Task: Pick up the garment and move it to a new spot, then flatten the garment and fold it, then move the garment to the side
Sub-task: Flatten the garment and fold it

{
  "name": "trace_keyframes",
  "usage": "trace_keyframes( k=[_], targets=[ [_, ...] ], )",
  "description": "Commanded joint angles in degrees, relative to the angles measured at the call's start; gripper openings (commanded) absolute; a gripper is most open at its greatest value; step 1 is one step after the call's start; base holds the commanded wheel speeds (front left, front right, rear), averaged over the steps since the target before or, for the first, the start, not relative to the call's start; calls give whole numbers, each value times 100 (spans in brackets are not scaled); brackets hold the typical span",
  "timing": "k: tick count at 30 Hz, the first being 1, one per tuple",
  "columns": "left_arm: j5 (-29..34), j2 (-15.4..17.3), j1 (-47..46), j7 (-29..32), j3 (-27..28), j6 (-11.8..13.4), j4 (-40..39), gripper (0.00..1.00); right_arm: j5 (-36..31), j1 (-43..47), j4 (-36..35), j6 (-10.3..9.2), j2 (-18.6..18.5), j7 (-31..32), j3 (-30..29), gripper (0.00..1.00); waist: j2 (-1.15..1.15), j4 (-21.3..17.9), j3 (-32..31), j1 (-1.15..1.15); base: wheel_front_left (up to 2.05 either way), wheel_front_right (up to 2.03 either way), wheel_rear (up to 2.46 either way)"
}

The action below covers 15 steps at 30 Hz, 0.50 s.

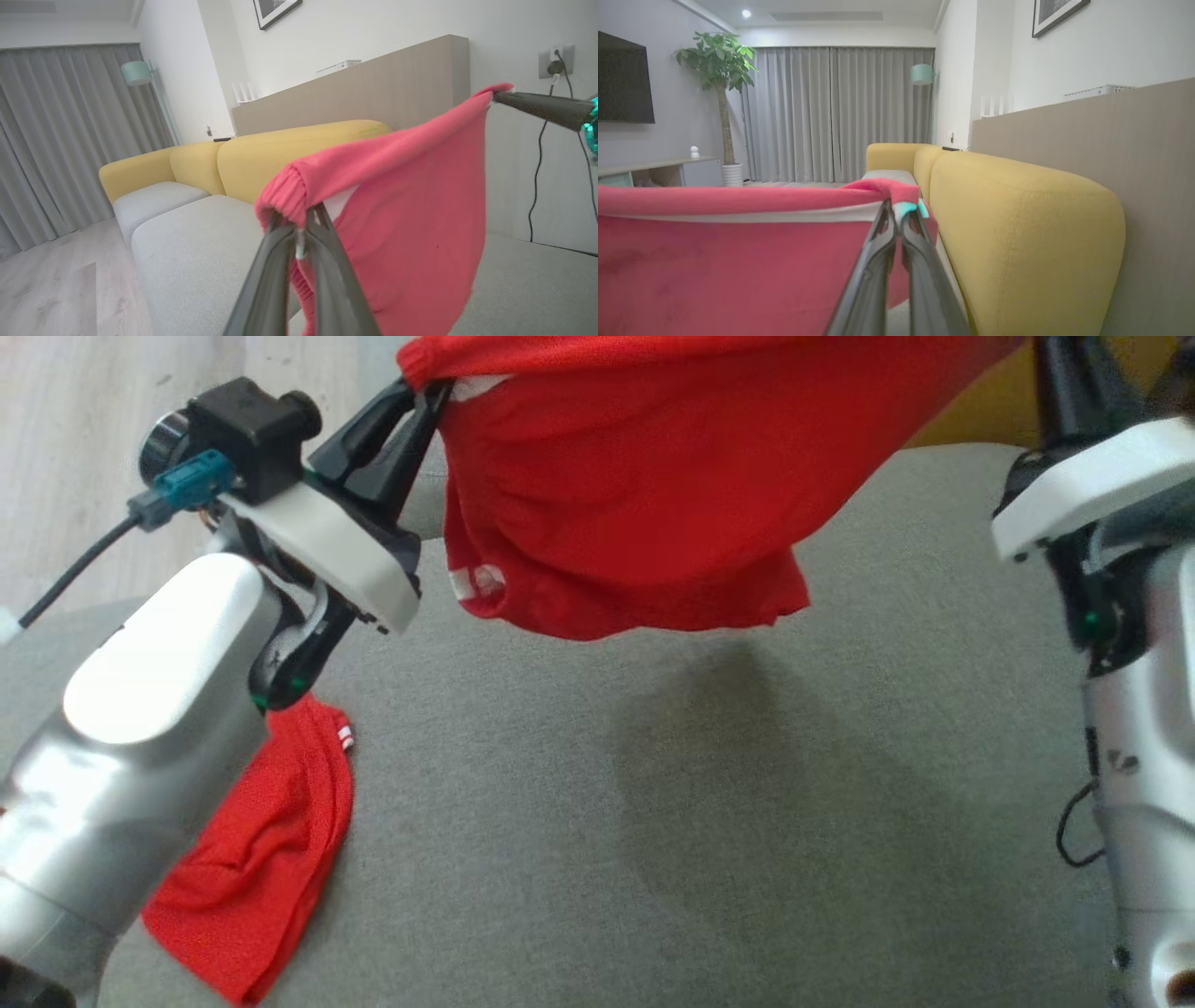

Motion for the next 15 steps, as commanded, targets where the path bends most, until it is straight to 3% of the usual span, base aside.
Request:
trace_keyframes(
  k=[1,15],
  targets=[
    [-7,184,-225,32,249,37,-127,0,-75,-65,-105,-4,30,1,122,0,0,51,-27,1,0,0,0],
    [-339,520,536,644,-35,168,-949,0,-148,740,-107,-4,45,406,310,0,0,67,51,1,0,0,0]
  ],
)
